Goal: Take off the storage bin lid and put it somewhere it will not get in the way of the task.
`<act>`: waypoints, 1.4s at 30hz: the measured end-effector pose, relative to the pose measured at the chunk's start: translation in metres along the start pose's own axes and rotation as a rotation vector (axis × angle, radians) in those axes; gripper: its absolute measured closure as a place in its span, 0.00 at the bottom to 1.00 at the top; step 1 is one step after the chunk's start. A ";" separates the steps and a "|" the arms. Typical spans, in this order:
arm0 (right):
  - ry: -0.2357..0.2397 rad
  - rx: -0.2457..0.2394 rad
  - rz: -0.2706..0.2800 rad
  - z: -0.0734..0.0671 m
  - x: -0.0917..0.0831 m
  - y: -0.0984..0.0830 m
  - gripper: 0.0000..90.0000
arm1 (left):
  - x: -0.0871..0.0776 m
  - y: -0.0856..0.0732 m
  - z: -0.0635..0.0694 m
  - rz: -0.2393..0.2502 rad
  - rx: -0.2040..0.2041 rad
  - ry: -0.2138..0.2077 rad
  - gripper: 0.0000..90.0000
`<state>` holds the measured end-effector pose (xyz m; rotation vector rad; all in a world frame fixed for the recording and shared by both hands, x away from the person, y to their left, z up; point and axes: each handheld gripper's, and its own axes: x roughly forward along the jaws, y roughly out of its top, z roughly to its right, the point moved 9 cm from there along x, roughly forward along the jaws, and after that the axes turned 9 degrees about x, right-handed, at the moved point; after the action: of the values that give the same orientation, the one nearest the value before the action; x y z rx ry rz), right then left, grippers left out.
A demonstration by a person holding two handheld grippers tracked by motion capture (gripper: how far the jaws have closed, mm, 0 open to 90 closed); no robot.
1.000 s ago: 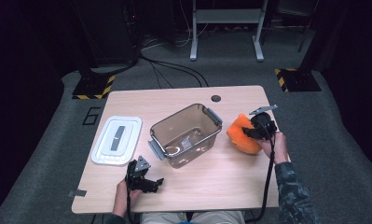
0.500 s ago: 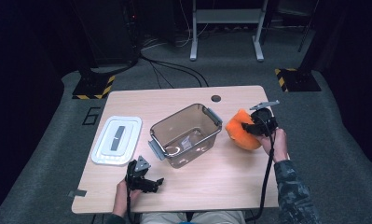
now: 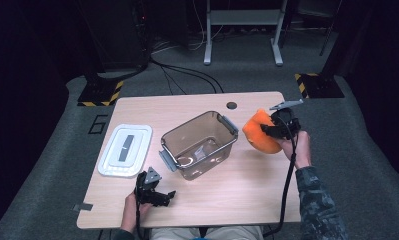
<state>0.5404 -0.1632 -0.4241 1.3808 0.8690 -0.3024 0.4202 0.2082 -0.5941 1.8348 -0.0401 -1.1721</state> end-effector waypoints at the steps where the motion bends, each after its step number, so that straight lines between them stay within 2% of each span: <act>1: -0.001 0.001 0.004 0.000 -0.002 0.002 0.71 | 0.000 0.000 0.000 0.000 0.000 0.000 0.00; 7: -0.008 -0.013 0.018 -0.002 -0.010 0.013 0.71 | 0.000 0.000 0.000 -0.002 0.005 0.001 0.00; 16: -0.025 -0.008 0.035 -0.004 -0.021 0.029 0.71 | 0.000 0.000 0.000 -0.002 0.004 0.001 0.00; 25: -0.033 -0.029 0.053 -0.009 -0.032 0.046 0.71 | 0.000 0.000 -0.001 -0.001 0.005 0.003 0.00; 42: -0.013 -0.037 0.090 -0.031 -0.047 0.075 0.71 | 0.000 0.000 0.000 -0.001 0.003 0.002 0.00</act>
<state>0.5475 -0.1318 -0.3358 1.3775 0.7957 -0.2247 0.4204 0.2086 -0.5941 1.8386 -0.0394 -1.1718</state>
